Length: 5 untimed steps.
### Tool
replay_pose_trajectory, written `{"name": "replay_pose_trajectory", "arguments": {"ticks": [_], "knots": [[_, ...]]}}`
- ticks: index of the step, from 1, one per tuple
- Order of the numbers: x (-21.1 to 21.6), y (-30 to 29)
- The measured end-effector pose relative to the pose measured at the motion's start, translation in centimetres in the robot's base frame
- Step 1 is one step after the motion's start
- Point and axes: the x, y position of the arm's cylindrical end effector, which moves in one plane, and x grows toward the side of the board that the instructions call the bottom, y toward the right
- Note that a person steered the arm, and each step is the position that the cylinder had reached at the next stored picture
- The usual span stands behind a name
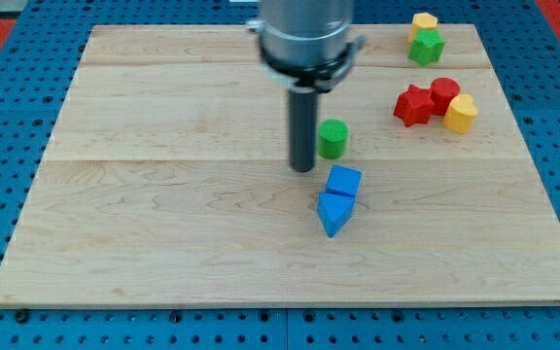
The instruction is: Move the green circle towards the green star
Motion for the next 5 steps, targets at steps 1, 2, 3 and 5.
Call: {"name": "replay_pose_trajectory", "arguments": {"ticks": [1,2,3,5], "knots": [[-4.4,3.7],[-9.4,4.5],[-13.7,4.2],[-15.0,-0.5]]}}
